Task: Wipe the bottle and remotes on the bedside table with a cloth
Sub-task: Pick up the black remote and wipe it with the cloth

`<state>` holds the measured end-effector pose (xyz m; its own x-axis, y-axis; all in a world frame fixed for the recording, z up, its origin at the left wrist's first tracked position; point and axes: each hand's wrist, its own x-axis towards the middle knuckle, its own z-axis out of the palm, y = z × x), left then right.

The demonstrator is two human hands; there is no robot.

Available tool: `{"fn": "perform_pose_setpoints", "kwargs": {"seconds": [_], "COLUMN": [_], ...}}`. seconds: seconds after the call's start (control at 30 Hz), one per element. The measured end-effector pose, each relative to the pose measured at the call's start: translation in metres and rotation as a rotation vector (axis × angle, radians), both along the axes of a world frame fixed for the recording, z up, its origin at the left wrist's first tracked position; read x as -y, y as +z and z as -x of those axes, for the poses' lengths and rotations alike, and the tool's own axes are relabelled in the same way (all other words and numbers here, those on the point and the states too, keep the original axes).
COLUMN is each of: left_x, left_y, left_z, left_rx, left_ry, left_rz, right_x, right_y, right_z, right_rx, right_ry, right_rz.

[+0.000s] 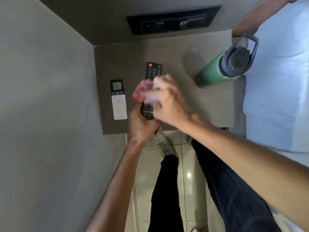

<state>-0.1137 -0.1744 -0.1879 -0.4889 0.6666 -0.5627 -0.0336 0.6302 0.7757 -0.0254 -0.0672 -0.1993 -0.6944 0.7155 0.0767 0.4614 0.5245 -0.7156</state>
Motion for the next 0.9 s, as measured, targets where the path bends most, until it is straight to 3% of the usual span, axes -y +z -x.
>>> {"fn": "perform_pose_setpoints", "kwargs": {"seconds": [0.07,0.17,0.27,0.4,0.47,0.57,0.7,0.73,0.8,0.9], "left_x": [0.002,0.002,0.005,0.002,0.0,0.006,-0.011,-0.018,-0.028,-0.041], "left_y": [-0.002,-0.006,-0.007,-0.014,-0.019,-0.034,-0.065,-0.074,-0.093,-0.12], "left_z": [0.002,0.004,0.008,0.011,0.016,0.018,0.003,-0.004,-0.018,-0.034], "left_rx": [0.003,0.039,0.03,0.039,0.034,0.066,0.054,0.003,-0.14,-0.309], "left_ry": [0.005,0.035,0.04,0.012,0.005,-0.042,-0.018,-0.016,-0.032,-0.072], "left_rz": [0.009,0.049,0.022,0.04,0.03,0.026,0.001,-0.021,-0.069,-0.076], "right_x": [0.002,-0.002,0.006,-0.012,-0.008,-0.01,-0.017,-0.01,0.007,0.027], "right_y": [0.001,0.001,0.006,0.005,0.008,0.0,-0.038,-0.046,-0.06,-0.079], "right_z": [-0.002,-0.002,-0.002,-0.003,-0.002,-0.031,-0.104,-0.12,-0.14,-0.145], "right_rx": [-0.007,-0.023,-0.021,-0.045,0.008,0.095,-0.125,-0.217,-0.424,-0.513], "right_ry": [0.103,-0.036,0.103,-0.105,-0.008,0.159,-0.159,-0.187,-0.198,-0.251], "right_rz": [0.036,0.081,0.102,0.135,0.217,0.68,1.767,1.939,2.086,2.115]}}
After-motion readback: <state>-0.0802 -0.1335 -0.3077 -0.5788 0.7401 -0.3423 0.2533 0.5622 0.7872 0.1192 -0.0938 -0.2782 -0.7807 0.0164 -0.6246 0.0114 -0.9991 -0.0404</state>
